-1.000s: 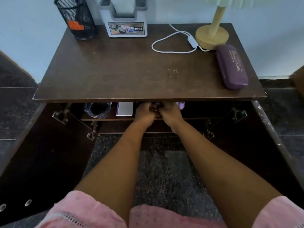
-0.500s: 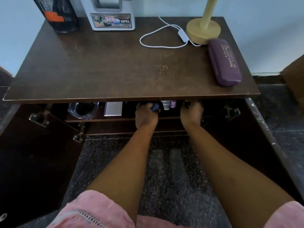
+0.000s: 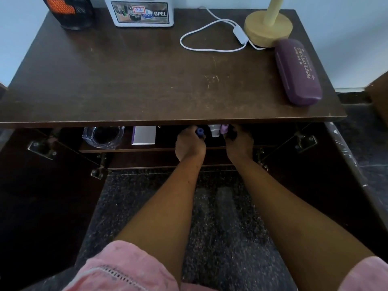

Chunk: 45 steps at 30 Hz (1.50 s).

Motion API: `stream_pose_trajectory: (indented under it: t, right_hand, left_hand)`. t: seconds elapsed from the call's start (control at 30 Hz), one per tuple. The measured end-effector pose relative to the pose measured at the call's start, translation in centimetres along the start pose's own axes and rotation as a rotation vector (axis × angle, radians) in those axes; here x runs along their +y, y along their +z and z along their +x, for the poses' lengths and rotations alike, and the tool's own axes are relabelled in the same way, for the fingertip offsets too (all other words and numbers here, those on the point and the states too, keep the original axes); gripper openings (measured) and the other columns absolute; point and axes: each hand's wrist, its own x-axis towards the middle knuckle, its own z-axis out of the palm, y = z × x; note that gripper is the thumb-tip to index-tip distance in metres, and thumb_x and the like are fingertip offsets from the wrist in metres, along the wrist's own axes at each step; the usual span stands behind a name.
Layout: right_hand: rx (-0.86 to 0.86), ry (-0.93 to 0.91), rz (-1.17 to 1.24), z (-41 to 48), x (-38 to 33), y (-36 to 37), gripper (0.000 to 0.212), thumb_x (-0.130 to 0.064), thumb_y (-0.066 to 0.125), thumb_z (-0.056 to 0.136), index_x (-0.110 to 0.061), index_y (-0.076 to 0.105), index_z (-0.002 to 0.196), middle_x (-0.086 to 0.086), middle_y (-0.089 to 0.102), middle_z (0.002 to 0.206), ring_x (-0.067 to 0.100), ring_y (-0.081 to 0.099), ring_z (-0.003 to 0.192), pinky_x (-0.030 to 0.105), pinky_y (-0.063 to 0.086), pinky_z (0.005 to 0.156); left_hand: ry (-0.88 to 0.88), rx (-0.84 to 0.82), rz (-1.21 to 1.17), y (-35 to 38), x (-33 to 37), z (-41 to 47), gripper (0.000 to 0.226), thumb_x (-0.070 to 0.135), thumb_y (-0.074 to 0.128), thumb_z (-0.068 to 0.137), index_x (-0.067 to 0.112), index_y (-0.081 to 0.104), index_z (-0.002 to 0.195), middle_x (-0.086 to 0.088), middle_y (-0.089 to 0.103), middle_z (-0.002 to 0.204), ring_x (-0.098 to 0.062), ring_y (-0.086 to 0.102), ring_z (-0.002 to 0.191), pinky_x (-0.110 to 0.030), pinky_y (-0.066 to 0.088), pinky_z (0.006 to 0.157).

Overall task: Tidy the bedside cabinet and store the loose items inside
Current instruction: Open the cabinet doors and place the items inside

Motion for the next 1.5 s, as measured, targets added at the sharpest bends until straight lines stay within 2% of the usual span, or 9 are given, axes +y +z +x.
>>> stream_pose_trajectory:
  t: [0.07, 0.3, 0.5, 0.83, 1.07, 1.27, 1.37, 1.43, 1.5]
  right_hand:
    - [-0.016, 0.028, -0.026, 0.2, -0.2, 0.3, 0.033, -0.034, 0.045, 0.098, -0.014, 0.06, 0.12, 0.013, 0.059, 0.123, 0.028, 0.057, 0.111, 0.025, 0.041, 0.082]
    - [-0.016, 0.047, -0.053, 0.1, -0.6, 0.8, 0.031, -0.031, 0.047, 0.098, -0.017, 0.058, 0.122, 0.011, 0.059, 0.125, 0.028, 0.057, 0.113, 0.038, 0.05, 0.088]
    - [-0.035, 0.035, -0.028, 0.0, -1.0, 1.2, 0.03, -0.033, 0.047, 0.097, -0.018, 0.06, 0.119, 0.011, 0.06, 0.123, 0.029, 0.057, 0.112, 0.038, 0.05, 0.086]
    - [-0.058, 0.042, 0.108, 0.6, -1.4, 2.2, 0.016, -0.015, 0.053, 0.094, -0.013, 0.065, 0.105, 0.005, 0.066, 0.114, 0.022, 0.059, 0.108, 0.028, 0.042, 0.087]
    - [-0.05, 0.039, 0.097, 0.7, -1.1, 2.5, 0.013, -0.018, 0.054, 0.094, -0.015, 0.064, 0.102, 0.006, 0.066, 0.113, 0.023, 0.06, 0.106, 0.028, 0.043, 0.083]
    - [-0.071, 0.08, 0.086, 0.6, -1.3, 1.1, 0.025, -0.023, 0.055, 0.093, -0.012, 0.061, 0.115, 0.012, 0.061, 0.121, 0.028, 0.057, 0.112, 0.033, 0.047, 0.089]
    - [-0.111, 0.044, 0.008, -0.4, -1.6, -0.7, 0.045, -0.013, 0.059, 0.087, -0.02, 0.047, 0.13, 0.014, 0.049, 0.132, 0.031, 0.05, 0.118, 0.032, 0.042, 0.088]
    - [-0.187, 0.059, -0.1, -1.2, -2.2, -2.2, 0.06, -0.011, 0.06, 0.086, -0.024, 0.037, 0.139, 0.014, 0.041, 0.14, 0.033, 0.045, 0.124, 0.034, 0.041, 0.095]
    - [-0.289, 0.06, -0.206, -2.1, -2.9, -4.0, 0.057, -0.015, 0.057, 0.088, -0.027, 0.038, 0.14, 0.011, 0.041, 0.143, 0.032, 0.045, 0.126, 0.037, 0.04, 0.101]
  left_hand:
    - [-0.005, 0.003, -0.008, 0.2, 0.1, 0.0, 0.023, 0.022, 0.055, 0.092, 0.02, 0.062, 0.114, -0.005, 0.064, 0.118, -0.025, 0.059, 0.109, -0.029, 0.043, 0.075]
    - [-0.013, 0.01, -0.052, 0.1, 0.3, 0.0, 0.023, 0.023, 0.054, 0.093, 0.02, 0.062, 0.114, -0.005, 0.063, 0.119, -0.025, 0.058, 0.109, -0.028, 0.039, 0.073]
    - [-0.003, 0.024, -0.043, 0.1, 0.5, 0.0, 0.025, 0.02, 0.053, 0.093, 0.02, 0.061, 0.117, -0.004, 0.061, 0.122, -0.025, 0.057, 0.112, -0.028, 0.04, 0.074]
    - [-0.022, 0.062, -0.032, 0.2, 0.4, 0.1, 0.027, 0.013, 0.045, 0.095, 0.019, 0.06, 0.116, -0.005, 0.061, 0.122, -0.024, 0.057, 0.112, -0.027, 0.038, 0.073]
    - [-0.01, 0.06, -0.024, 0.3, 0.2, 0.3, 0.026, 0.01, 0.048, 0.094, 0.017, 0.058, 0.117, -0.007, 0.06, 0.122, -0.025, 0.058, 0.112, -0.027, 0.041, 0.075]
    - [0.035, 0.027, -0.01, -0.8, 0.2, -0.4, 0.027, 0.012, 0.05, 0.093, 0.014, 0.055, 0.12, -0.011, 0.061, 0.12, -0.029, 0.057, 0.111, -0.029, 0.039, 0.078]
    - [-0.009, -0.067, -0.037, -1.8, 0.5, -1.4, 0.044, 0.015, 0.061, 0.087, 0.017, 0.044, 0.128, -0.012, 0.059, 0.122, -0.03, 0.057, 0.112, -0.035, 0.044, 0.084]
    - [-0.063, -0.13, -0.028, -2.6, 0.8, -2.4, 0.058, 0.011, 0.062, 0.084, 0.019, 0.035, 0.135, -0.013, 0.055, 0.126, -0.032, 0.055, 0.115, -0.037, 0.044, 0.09]
    - [-0.125, -0.211, 0.015, -3.5, 1.1, -3.8, 0.061, 0.012, 0.064, 0.083, 0.016, 0.035, 0.136, -0.014, 0.054, 0.128, -0.032, 0.054, 0.116, -0.036, 0.046, 0.095]
